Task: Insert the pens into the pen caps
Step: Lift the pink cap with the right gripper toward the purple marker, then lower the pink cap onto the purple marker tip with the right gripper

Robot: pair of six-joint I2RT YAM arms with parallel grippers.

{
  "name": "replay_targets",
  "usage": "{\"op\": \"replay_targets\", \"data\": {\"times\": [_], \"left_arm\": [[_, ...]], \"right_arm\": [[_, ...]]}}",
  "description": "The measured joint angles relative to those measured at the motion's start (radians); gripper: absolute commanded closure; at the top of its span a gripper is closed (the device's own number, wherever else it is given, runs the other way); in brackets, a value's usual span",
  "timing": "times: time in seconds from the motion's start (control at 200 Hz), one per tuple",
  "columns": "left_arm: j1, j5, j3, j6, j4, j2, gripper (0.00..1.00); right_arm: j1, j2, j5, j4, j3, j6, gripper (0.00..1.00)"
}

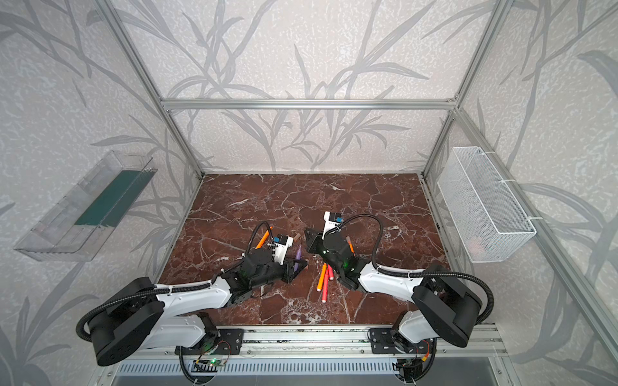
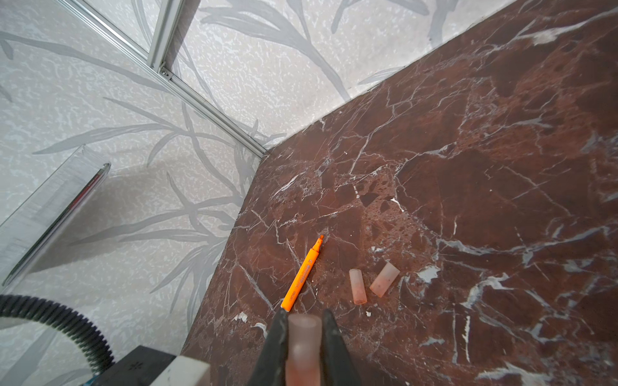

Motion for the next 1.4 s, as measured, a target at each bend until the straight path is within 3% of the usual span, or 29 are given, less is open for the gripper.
{"op": "replay_targets", "data": {"times": [1.399], "left_arm": [[-0.002, 0.001, 0.0, -0.002, 0.027, 0.003, 1.0]], "right_arm": [[0.032, 0.044, -0.085, 0.206, -0.093, 0.096, 1.0]]}}
